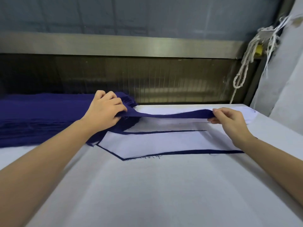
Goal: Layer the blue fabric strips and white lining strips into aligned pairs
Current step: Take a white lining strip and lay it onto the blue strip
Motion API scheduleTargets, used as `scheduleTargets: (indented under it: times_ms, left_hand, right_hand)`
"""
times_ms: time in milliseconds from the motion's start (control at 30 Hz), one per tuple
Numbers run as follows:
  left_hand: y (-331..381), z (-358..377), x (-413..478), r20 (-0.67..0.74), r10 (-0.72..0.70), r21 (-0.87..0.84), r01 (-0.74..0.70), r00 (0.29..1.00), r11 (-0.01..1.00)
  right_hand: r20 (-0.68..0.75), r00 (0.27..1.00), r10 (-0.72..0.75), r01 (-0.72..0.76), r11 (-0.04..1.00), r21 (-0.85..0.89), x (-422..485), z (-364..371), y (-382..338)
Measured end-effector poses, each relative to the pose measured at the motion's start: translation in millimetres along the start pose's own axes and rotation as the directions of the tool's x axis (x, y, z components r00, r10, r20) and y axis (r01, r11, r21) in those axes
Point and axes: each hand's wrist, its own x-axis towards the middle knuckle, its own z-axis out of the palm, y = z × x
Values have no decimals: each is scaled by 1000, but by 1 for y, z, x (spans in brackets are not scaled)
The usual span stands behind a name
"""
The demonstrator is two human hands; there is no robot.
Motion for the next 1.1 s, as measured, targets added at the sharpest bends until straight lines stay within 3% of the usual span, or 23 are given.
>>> scheduleTargets:
  times_ms: [133, 333, 733, 1100]
  left_hand:
    - [11, -10, -6, -53, 115, -25, -116, 992, 993]
    - [16, -24, -23, -134, 285, -59, -295, 949, 954]
    - [6, -23, -58, -85, 192, -102, -200, 978, 974]
    - [15, -34, -75, -74, 257, -186, -266, 964, 946]
  right_hand:
    - [-24, 998, 53, -54, 998, -41, -3, -10, 2]
    - [140, 984, 110, -66, 954, -291, 1, -32, 1]
    - [170, 972, 165, -87, 916, -391, 5, -48, 6]
    - [116, 987, 108, -32, 855, -518, 6, -51, 10]
